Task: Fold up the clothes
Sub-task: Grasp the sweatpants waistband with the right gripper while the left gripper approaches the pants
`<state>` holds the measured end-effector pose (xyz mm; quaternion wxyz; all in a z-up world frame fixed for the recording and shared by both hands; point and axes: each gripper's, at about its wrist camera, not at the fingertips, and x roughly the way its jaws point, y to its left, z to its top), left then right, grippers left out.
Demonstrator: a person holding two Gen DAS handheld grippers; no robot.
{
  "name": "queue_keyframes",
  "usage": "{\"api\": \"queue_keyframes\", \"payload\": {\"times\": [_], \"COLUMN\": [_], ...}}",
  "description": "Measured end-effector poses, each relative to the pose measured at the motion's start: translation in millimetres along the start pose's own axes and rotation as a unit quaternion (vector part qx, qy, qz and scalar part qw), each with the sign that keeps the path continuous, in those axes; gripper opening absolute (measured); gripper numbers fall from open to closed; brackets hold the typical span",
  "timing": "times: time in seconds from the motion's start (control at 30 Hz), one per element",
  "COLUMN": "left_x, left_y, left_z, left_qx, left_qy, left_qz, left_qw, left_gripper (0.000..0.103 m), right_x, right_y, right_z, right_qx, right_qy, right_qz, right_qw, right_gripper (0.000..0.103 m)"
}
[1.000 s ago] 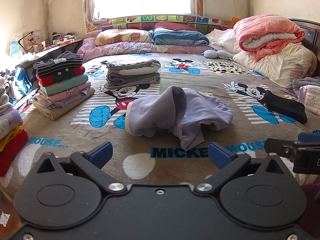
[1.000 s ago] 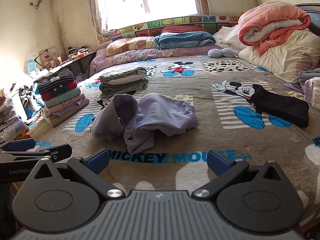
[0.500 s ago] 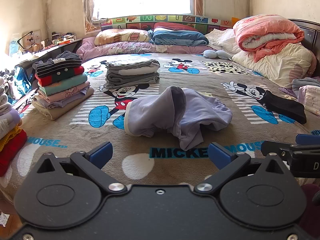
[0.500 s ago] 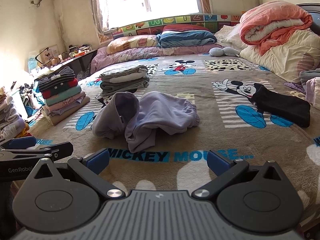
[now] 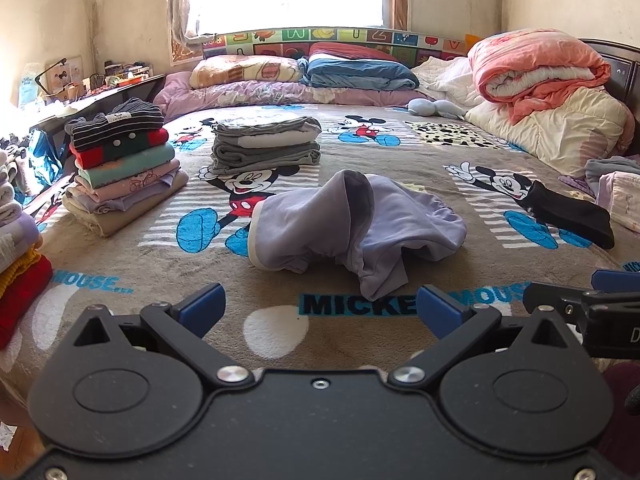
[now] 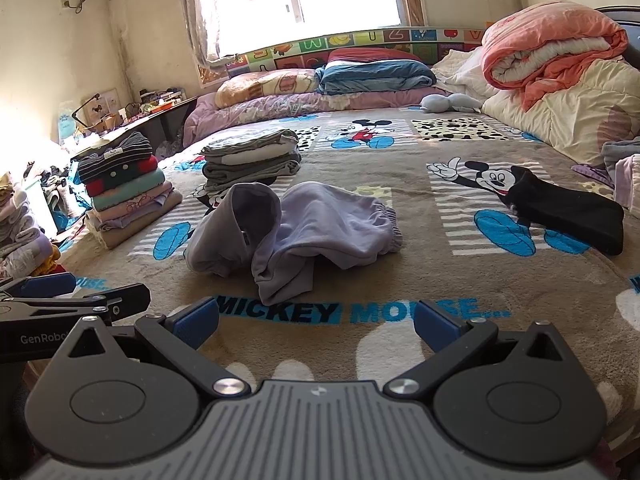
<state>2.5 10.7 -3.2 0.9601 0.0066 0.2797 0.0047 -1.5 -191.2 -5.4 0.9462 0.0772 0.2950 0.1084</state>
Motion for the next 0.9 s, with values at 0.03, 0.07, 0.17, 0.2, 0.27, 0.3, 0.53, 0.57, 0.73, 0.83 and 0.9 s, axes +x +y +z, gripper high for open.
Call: {"api": "queue_keyframes", "payload": {"times": [0.03, 0.07, 0.17, 0.2, 0.27, 0.3, 0.53, 0.57, 0.73, 0.83, 0.9], "left_x": [1, 1, 5, 6, 8, 9, 22, 26, 47, 59, 68], "left_y": [0, 0, 0, 0, 0, 0, 2, 4, 13, 18, 21], "left_z": [0, 0, 1, 1, -1, -1, -6, -8, -16, -22, -26], "left_qx": [-0.001, -0.002, -0.004, -0.005, -0.009, -0.010, -0.032, -0.037, -0.063, -0.079, -0.086], "left_qy": [0.000, 0.000, 0.000, -0.001, -0.004, -0.006, -0.013, -0.013, -0.015, -0.015, -0.020], "left_qz": [0.000, 0.000, -0.003, -0.004, -0.007, -0.009, -0.022, -0.021, -0.015, -0.011, -0.010], "left_qw": [1.0000, 1.0000, 1.0000, 1.0000, 0.9999, 0.9999, 0.9992, 0.9990, 0.9978, 0.9967, 0.9961], "left_gripper": [0.103, 0.103, 0.103, 0.103, 0.103, 0.103, 0.103, 0.103, 0.103, 0.103, 0.103], "right_x": [0, 0, 1, 1, 3, 6, 8, 10, 35, 50, 60], "right_y": [0, -1, -1, -2, -4, -5, -11, -12, -15, -17, -19], "right_z": [0, -1, -1, -2, -1, 1, 1, 0, -5, -8, -10], "right_qx": [0.000, 0.000, 0.001, 0.001, 0.003, 0.004, 0.014, 0.014, 0.008, 0.004, 0.002], "right_qy": [0.000, 0.001, 0.001, 0.002, 0.004, 0.006, -0.045, -0.051, -0.059, -0.064, -0.067], "right_qz": [0.001, 0.001, 0.004, 0.004, 0.005, 0.008, 0.029, 0.034, 0.050, 0.059, 0.066], "right_qw": [1.000, 1.000, 1.000, 1.000, 1.000, 1.000, 0.998, 0.998, 0.997, 0.996, 0.996], "right_gripper": [0.103, 0.103, 0.103, 0.103, 0.103, 0.103, 0.103, 0.103, 0.103, 0.103, 0.103]}}
